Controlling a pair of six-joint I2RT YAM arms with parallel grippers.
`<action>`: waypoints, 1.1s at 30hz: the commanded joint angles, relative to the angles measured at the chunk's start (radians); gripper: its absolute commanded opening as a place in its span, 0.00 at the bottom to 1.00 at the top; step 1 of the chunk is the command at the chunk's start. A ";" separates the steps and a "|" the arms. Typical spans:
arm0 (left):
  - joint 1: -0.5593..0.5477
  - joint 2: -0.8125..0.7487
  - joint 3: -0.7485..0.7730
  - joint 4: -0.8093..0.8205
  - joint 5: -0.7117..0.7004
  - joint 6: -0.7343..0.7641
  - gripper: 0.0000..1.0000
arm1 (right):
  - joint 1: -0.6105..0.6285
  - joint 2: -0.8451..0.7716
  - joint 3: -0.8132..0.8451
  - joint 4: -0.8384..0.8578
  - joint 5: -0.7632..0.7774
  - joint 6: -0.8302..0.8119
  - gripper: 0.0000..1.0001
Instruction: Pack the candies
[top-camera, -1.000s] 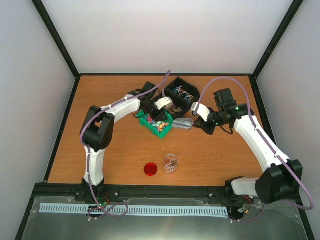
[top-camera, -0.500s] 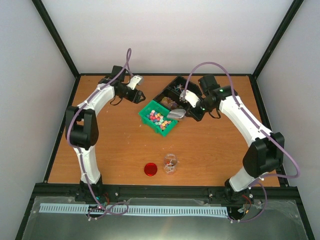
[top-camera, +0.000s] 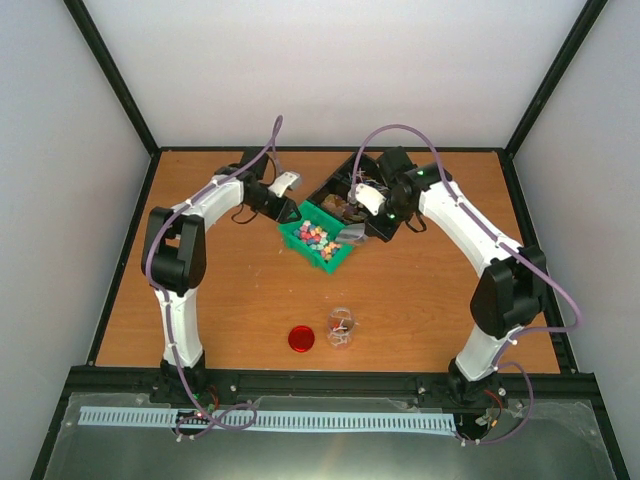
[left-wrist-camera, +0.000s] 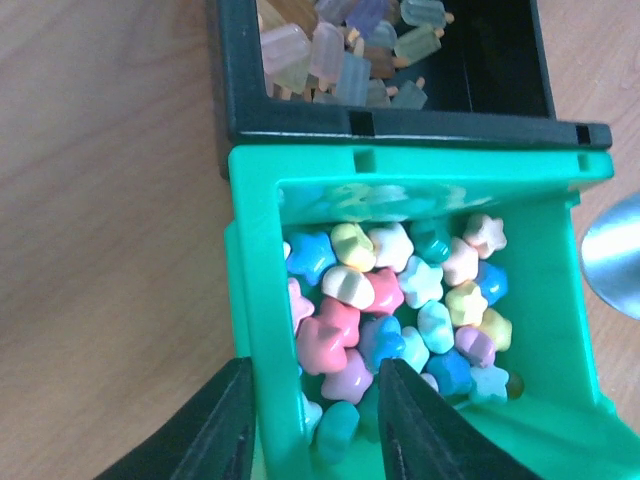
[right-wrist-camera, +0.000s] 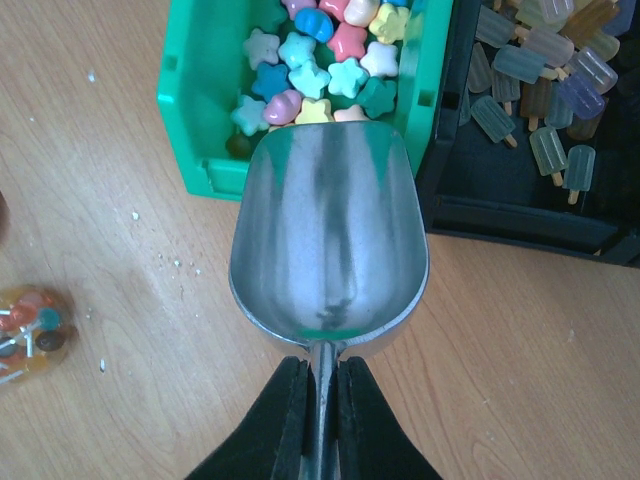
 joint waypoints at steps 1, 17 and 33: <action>-0.055 -0.069 -0.075 -0.020 0.074 0.024 0.31 | 0.028 0.022 0.054 -0.056 0.053 0.013 0.03; -0.110 -0.174 -0.256 0.071 0.090 -0.019 0.27 | 0.085 0.132 0.185 -0.294 0.246 -0.107 0.03; -0.111 -0.157 -0.237 0.083 0.040 0.026 0.27 | 0.121 0.279 0.211 -0.276 0.244 -0.083 0.03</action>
